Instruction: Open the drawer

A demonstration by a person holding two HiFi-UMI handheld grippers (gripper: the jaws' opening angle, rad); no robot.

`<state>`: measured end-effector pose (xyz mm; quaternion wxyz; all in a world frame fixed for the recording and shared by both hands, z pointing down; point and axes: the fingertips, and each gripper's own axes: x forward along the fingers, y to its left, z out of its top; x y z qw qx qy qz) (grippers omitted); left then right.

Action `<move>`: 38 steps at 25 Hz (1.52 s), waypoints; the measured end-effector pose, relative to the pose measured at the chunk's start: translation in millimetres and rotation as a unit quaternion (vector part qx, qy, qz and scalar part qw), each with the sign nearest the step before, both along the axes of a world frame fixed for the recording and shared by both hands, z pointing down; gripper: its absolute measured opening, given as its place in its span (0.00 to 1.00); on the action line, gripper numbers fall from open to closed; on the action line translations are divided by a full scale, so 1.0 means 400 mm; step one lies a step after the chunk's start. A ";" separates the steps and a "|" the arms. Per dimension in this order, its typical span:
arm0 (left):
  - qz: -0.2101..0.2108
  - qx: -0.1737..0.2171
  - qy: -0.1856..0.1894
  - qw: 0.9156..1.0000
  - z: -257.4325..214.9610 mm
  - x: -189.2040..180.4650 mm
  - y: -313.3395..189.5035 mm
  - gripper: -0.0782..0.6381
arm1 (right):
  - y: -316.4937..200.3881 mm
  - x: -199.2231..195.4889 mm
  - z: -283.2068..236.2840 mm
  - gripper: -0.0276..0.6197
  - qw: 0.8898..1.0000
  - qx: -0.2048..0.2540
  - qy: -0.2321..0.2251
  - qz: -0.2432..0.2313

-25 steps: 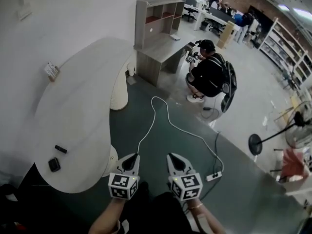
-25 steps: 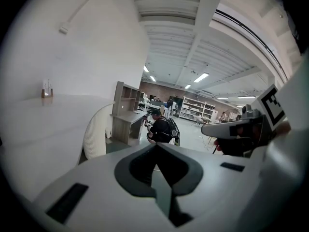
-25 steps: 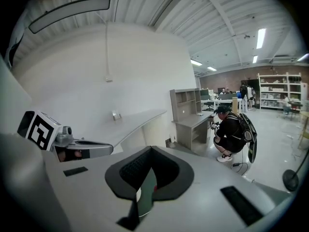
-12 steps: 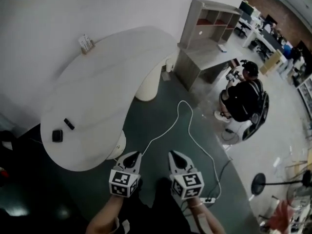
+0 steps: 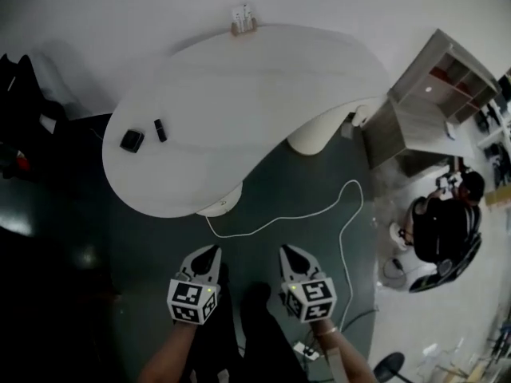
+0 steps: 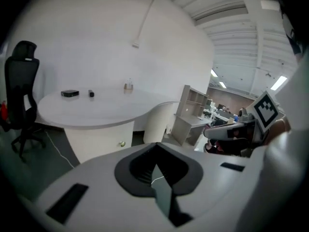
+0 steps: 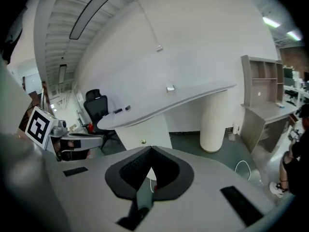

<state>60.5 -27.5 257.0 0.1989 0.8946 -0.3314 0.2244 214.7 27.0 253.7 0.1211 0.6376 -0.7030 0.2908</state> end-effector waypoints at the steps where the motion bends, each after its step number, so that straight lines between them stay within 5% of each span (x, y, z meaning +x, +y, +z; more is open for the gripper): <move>1: -0.017 -0.002 -0.002 1.000 0.012 -0.021 0.006 0.11 | -0.009 -0.013 0.020 0.05 1.000 -0.003 -0.002 -0.013; 8: -0.078 -0.011 -0.008 0.997 0.120 -0.128 0.017 0.11 | -0.070 -0.123 0.161 0.05 0.996 -0.026 -0.007 -0.079; 21: -0.123 -0.013 0.008 0.992 0.407 -0.250 -0.052 0.11 | -0.123 -0.224 0.534 0.05 0.990 -0.075 0.012 -0.116; 38: -0.150 0.016 0.030 0.988 0.846 -0.238 -0.206 0.11 | -0.321 -0.230 1.085 0.05 0.984 -0.086 0.066 -0.139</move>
